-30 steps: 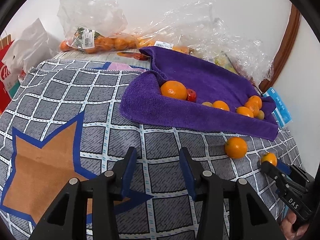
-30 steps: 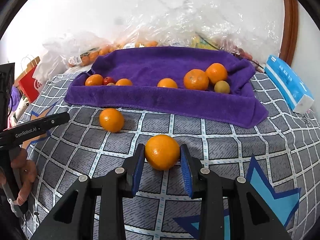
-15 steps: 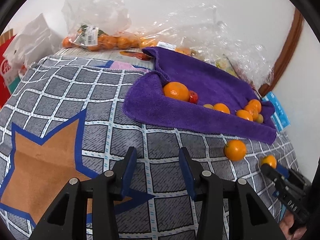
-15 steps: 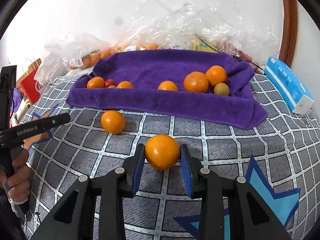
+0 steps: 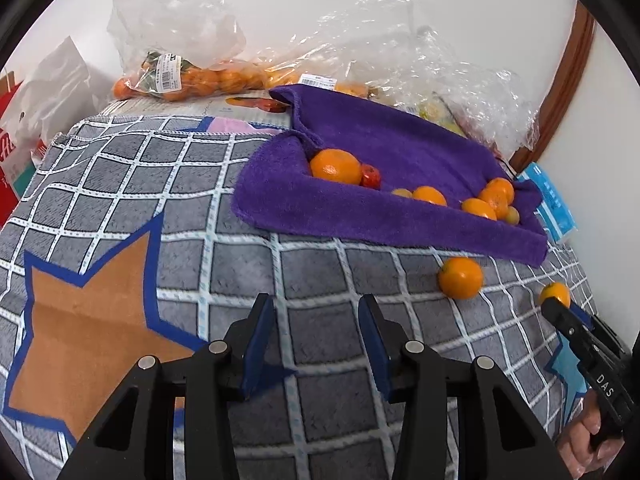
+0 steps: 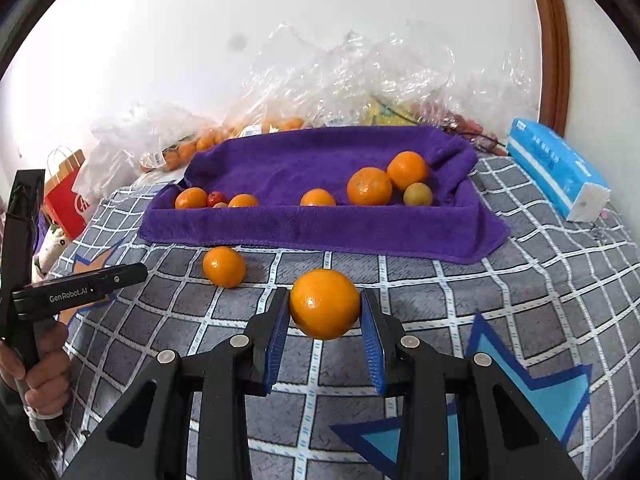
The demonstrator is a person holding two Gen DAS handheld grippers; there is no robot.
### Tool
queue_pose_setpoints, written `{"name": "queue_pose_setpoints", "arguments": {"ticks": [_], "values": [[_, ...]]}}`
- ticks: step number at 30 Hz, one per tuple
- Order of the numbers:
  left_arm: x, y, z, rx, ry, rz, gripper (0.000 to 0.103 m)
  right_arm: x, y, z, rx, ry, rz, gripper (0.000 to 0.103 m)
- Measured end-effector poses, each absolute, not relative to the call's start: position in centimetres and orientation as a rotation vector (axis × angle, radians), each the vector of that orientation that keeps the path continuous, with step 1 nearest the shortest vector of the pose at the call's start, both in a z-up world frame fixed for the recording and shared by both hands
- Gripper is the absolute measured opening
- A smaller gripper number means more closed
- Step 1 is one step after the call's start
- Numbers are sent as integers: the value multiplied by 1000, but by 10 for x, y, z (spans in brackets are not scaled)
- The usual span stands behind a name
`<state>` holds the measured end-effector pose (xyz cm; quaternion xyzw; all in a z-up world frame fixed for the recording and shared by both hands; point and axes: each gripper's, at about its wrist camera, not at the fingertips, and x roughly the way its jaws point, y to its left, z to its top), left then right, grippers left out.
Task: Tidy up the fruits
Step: 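Hold the orange in the right tool while the left tool moves toward another orange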
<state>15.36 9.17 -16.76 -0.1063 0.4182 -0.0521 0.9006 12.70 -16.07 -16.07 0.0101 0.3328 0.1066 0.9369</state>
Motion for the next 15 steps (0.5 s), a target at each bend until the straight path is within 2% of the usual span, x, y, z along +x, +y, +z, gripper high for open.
{"name": "queue_pose_setpoints", "arguments": {"ticks": [15], "values": [[142, 45, -154, -142, 880, -193, 49, 110, -187, -150, 45, 667, 161, 35]]}}
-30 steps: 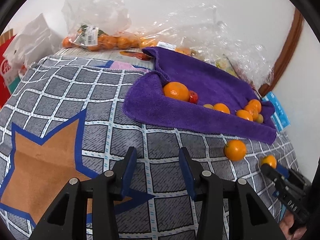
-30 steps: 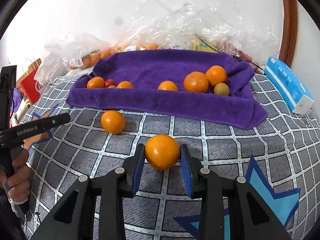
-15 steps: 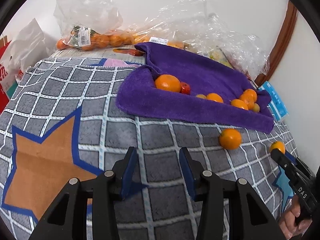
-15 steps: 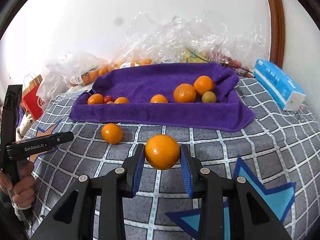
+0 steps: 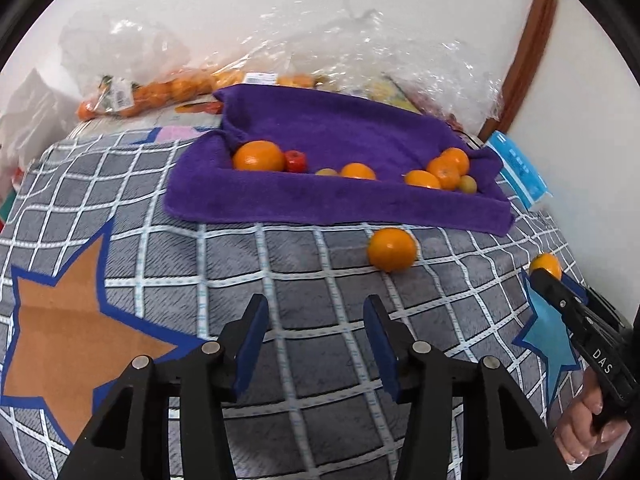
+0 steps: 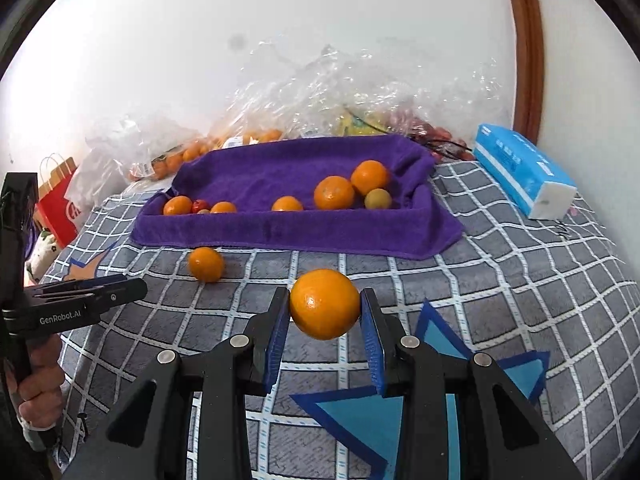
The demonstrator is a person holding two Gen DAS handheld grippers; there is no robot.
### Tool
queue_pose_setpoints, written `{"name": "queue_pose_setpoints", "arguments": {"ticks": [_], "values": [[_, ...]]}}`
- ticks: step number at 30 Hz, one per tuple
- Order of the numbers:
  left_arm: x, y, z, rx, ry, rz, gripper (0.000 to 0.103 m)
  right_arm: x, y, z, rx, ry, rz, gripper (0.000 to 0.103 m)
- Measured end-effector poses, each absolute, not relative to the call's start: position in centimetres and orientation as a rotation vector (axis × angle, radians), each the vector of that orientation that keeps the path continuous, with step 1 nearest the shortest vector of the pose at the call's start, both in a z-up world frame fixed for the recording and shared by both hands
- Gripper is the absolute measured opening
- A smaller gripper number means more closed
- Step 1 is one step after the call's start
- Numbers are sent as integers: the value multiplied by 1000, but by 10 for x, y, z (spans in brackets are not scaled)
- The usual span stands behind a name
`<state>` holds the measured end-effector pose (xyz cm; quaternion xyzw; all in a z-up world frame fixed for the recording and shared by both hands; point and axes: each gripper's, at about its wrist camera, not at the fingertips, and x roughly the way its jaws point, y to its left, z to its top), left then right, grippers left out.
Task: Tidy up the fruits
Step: 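Hold the orange in the right tool while the left tool moves toward another orange, then grasp the orange on the checked cover with the left tool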
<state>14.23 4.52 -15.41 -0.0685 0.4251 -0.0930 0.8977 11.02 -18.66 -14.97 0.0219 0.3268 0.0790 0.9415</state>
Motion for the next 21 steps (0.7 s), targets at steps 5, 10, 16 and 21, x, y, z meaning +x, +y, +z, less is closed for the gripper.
{"name": "queue_pose_setpoints", "arguments": {"ticks": [5, 10, 16, 21], "values": [[147, 34, -151, -131, 887, -205, 51, 107, -192, -144, 53, 661, 154, 35], [152, 22, -152, -107, 893, -206, 52, 106, -194, -144, 50, 664, 136, 35], [160, 6, -154, -68, 895, -216, 52, 106, -199, -144, 63, 679, 129, 35], [165, 0, -156, -50, 900, -219, 52, 108, -199, -145, 65, 682, 138, 35]]}}
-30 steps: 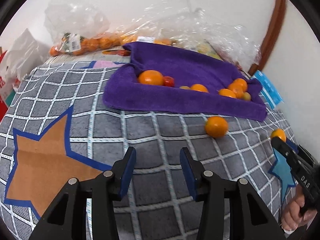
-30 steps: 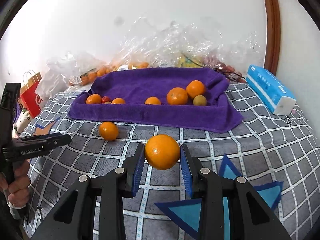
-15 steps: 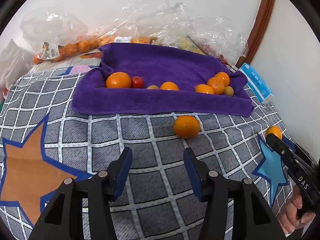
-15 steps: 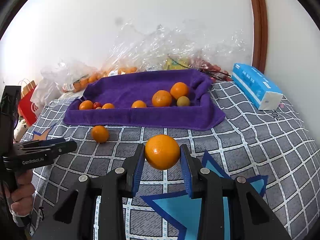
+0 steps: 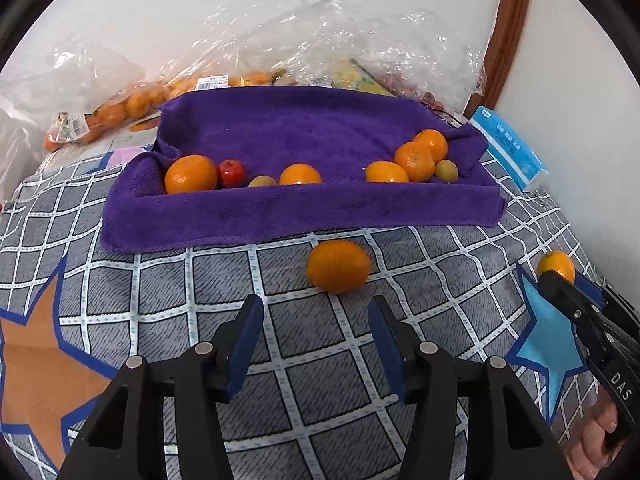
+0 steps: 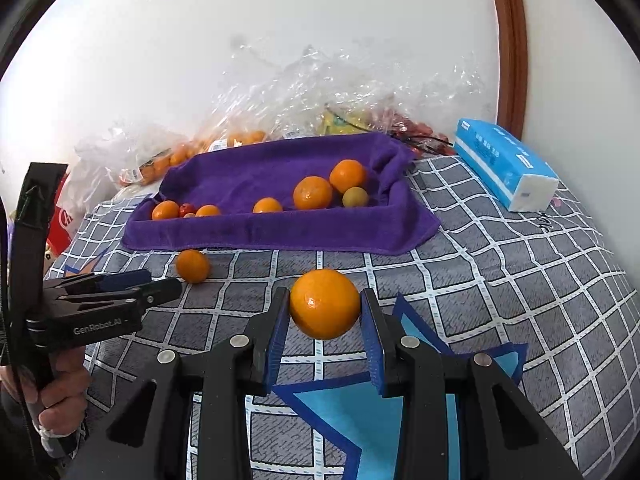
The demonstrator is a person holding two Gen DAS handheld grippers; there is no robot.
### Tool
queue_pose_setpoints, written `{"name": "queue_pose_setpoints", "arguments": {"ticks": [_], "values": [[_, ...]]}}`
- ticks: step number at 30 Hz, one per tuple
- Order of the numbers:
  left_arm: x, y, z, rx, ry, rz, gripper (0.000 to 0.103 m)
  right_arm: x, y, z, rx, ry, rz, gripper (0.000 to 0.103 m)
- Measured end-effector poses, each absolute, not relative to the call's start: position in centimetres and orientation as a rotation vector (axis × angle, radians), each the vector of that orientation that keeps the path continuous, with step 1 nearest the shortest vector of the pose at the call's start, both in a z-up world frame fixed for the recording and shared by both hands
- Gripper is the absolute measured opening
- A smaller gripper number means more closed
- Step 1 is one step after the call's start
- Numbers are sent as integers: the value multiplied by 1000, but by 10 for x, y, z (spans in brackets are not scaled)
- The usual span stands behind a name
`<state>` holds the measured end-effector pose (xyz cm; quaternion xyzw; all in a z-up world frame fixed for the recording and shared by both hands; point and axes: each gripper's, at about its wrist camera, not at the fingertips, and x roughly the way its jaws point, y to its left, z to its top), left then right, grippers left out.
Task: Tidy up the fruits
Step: 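Grasp the orange on the checked cover with the left tool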
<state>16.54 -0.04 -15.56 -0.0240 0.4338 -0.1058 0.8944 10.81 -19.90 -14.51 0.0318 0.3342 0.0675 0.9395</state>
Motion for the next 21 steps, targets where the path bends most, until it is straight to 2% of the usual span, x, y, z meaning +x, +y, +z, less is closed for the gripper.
{"name": "queue_pose_setpoints", "arguments": {"ticks": [21], "values": [[192, -20, -166, -10, 911, -215, 52, 119, -197, -155, 72, 717, 157, 35]]}}
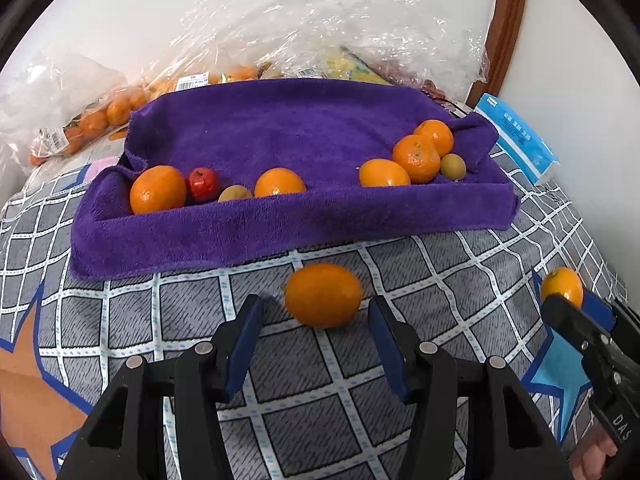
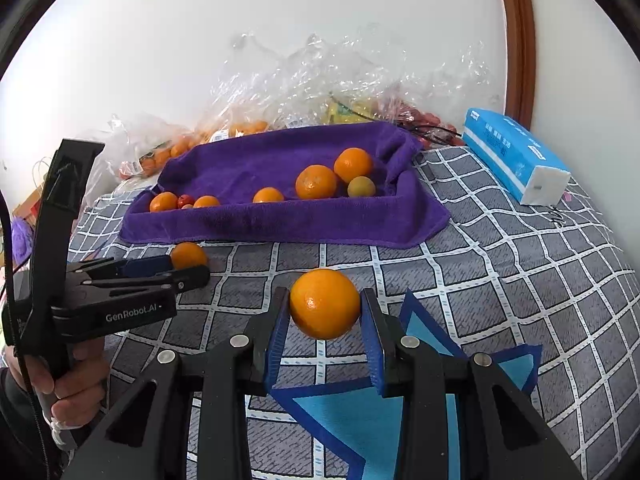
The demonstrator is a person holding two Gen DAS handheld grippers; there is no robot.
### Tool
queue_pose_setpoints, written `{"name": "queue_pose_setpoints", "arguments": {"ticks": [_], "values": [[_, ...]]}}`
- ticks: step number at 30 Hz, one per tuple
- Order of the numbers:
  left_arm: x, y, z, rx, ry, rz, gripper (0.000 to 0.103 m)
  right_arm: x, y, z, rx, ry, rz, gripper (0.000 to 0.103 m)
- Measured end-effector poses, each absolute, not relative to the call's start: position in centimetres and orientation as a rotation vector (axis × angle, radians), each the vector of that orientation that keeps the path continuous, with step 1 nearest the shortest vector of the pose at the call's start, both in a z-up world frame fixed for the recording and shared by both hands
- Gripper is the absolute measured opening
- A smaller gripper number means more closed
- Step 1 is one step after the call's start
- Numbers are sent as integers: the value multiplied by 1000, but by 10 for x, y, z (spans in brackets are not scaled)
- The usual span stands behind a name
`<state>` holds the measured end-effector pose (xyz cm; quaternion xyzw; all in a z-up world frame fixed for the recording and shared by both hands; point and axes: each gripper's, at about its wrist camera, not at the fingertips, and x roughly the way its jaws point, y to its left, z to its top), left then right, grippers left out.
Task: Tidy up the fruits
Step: 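Grasp the orange on the checked cover with the left tool, then carry both held oranges over the purple towel with both tools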
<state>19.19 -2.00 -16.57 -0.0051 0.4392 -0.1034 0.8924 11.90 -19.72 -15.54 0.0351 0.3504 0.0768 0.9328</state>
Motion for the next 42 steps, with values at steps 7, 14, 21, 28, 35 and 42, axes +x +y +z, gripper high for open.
{"name": "queue_pose_setpoints", "arguments": {"ticks": [7, 14, 21, 28, 35, 42], "values": [[192, -23, -166, -13, 884, -222, 37, 123, -195, -159, 80, 735, 166, 35], [190, -20, -166, -52, 865, -260, 37, 122, -187, -158, 53, 744, 163, 35], [184, -13, -159, -92, 857, -275, 37, 123, -176, -152, 31, 747, 163, 35], [170, 2, -140, -125, 824, -238, 37, 124, -161, -138, 4, 742, 156, 35], [158, 24, -112, -141, 815, -196, 37, 128, -152, -116, 3, 734, 159, 35], [146, 37, -91, -168, 812, -157, 37, 125, -145, -89, -24, 710, 149, 35]]}}
